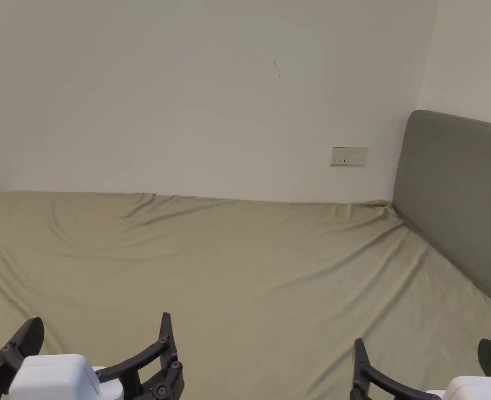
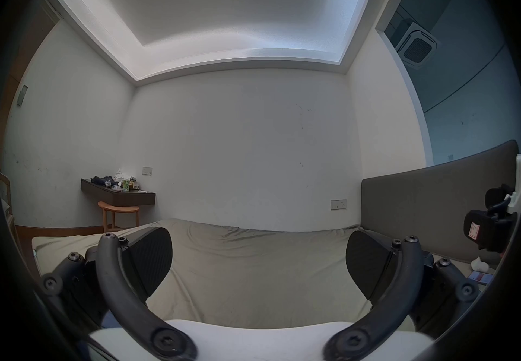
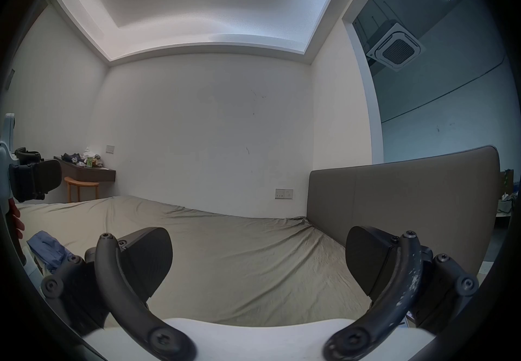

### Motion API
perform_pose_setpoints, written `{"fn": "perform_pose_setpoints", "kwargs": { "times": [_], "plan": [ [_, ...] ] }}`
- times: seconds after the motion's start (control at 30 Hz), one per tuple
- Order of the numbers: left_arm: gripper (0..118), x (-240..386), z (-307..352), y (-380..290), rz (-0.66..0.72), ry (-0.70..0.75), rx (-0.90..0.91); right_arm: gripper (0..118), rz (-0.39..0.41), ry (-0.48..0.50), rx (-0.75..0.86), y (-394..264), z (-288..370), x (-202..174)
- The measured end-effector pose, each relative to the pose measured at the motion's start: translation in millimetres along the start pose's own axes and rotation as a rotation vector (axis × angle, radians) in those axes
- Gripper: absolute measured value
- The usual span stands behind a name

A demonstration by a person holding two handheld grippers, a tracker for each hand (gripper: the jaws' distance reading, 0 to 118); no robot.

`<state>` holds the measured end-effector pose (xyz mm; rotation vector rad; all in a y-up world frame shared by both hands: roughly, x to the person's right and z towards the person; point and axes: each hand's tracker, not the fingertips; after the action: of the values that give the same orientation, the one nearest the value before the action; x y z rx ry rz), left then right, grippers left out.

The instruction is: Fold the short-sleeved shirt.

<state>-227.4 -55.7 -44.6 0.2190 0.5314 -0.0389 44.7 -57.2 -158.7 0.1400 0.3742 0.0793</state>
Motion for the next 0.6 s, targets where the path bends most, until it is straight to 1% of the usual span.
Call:
{"fn": "perform_pose_setpoints", "kwargs": {
  "times": [0.6],
  "plan": [
    [118,3.0,-0.7,0.7,-0.015,-0.009,-0.007,118,-0.003,-0.008,-0.002,-2.3,0.5,3.3]
  ]
}}
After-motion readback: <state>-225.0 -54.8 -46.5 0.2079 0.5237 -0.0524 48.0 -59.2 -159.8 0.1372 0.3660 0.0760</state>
